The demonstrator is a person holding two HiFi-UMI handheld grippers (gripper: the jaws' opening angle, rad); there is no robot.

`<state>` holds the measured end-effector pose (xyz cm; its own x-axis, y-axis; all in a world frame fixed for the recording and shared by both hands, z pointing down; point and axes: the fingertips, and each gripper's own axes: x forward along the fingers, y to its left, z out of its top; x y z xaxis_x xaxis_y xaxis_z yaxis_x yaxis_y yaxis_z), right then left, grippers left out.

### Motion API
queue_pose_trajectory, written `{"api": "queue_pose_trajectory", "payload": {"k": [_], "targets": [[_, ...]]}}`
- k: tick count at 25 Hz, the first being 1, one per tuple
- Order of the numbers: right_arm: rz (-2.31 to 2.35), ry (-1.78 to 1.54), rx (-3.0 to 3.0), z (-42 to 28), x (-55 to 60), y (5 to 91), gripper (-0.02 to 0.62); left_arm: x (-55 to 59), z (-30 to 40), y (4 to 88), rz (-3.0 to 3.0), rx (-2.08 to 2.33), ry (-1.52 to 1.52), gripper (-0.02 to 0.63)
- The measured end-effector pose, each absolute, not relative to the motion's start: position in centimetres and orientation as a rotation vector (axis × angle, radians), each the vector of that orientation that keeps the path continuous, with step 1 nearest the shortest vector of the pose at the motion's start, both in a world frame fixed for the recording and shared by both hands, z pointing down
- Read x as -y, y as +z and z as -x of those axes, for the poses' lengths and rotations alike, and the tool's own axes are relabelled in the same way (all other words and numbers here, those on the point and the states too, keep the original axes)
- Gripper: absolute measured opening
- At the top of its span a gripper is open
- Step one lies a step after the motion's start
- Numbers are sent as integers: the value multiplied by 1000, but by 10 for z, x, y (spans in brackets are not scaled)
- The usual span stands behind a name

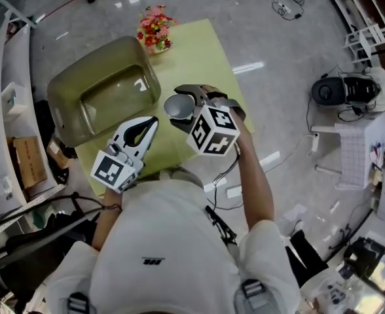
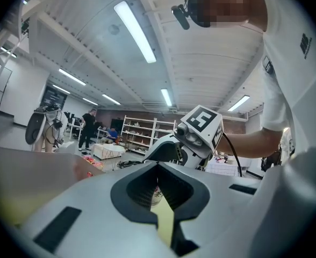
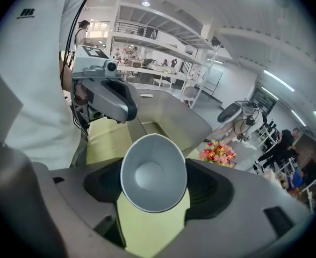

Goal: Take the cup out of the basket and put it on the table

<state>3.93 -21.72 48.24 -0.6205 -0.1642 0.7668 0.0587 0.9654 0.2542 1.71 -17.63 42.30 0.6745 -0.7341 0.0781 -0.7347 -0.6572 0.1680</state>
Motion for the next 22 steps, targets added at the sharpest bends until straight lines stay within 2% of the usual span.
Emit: {"api": "queue_pose_trajectory", "payload": {"k": [22], "targets": [[-159,-181,2166,-86,217,582,334,188,-62,465,-2755,1049,72,12]]}}
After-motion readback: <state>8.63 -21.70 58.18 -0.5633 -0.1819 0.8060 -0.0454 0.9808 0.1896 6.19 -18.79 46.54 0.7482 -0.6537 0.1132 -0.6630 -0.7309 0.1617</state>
